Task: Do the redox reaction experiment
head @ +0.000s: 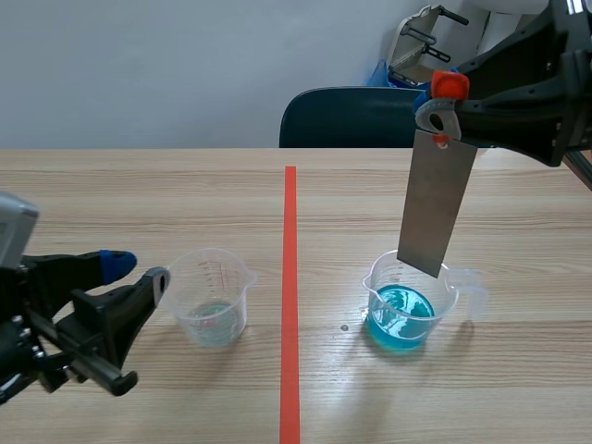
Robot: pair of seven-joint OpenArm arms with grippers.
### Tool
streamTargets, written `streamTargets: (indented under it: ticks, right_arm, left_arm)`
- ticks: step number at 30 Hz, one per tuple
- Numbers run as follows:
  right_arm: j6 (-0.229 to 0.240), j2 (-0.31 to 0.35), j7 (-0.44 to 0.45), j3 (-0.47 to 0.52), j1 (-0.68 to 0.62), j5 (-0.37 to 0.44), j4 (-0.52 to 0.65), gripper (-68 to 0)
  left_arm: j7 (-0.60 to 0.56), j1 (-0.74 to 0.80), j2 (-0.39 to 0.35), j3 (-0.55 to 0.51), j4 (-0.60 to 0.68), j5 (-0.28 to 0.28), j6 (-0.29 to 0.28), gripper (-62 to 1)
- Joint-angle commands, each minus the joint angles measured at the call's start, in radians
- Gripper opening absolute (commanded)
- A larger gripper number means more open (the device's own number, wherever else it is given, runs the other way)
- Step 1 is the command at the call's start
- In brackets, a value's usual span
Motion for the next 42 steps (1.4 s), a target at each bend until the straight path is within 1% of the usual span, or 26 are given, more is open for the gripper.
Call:
streamTargets:
  ticks: [1,5,7,8,13,16,20,22,24,29,32,36,42]
  right_arm:
    - [0.006,0.0,0.012,0.019,0.016,0.014,0.012,-66.8]
    - [0.006,0.0,0.012,0.019,0.016,0.014,0.012,-66.8]
    - [0.006,0.0,0.011,0.019,0.016,0.014,0.012,-66.8]
    - [0.006,0.0,0.012,0.019,0.016,0.014,0.012,-66.8]
    - [0.006,0.0,0.012,0.019,0.016,0.014,0.012,-66.8]
    - [0.006,0.0,0.012,0.019,0.016,0.014,0.012,-66.8]
    - [0.006,0.0,0.012,0.019,0.016,0.014,0.012,-66.8]
    - [0.006,0.0,0.011,0.019,0.016,0.014,0.012,-66.8]
    - [0.006,0.0,0.012,0.019,0.016,0.014,0.012,-66.8]
    - [0.006,0.0,0.011,0.019,0.016,0.014,0.012,-66.8]
    - [0.006,0.0,0.012,0.019,0.016,0.014,0.012,-66.8]
    - [0.006,0.0,0.011,0.019,0.016,0.014,0.012,-66.8]
    - [0.006,0.0,0.012,0.019,0.016,0.002,0.012,-66.8]
  left_arm:
    - [-0.034,-0.051,0.005,0.039,0.006,0.003,-0.003,-38.1]
    - [-0.071,-0.199,0.009,0.18,-0.08,0.022,-0.001,-51.4]
    - [-0.079,-0.267,0.016,0.246,-0.124,0.022,0.002,-56.2]
    - [-0.079,-0.301,0.023,0.277,-0.147,0.026,0.002,-57.1]
    - [-0.079,-0.437,0.079,0.407,-0.251,0.071,0.026,-58.4]
    - [-0.083,-0.509,0.121,0.468,-0.315,0.071,0.028,-58.4]
    - [-0.098,-0.589,0.174,0.536,-0.4,0.072,0.051,-58.4]
    - [-0.101,-0.623,0.199,0.565,-0.443,0.077,0.051,-58.4]
    - [-0.105,-0.651,0.224,0.593,-0.484,0.095,0.051,-58.4]
    - [-0.113,-0.704,0.273,0.641,-0.57,0.1,0.051,-58.4]
    - [-0.127,-0.722,0.289,0.663,-0.602,0.101,0.05,-58.4]
    - [-0.132,-0.733,0.305,0.69,-0.609,0.12,0.05,-58.4]
    - [-0.134,-0.738,0.322,0.697,-0.609,0.143,0.051,-58.4]
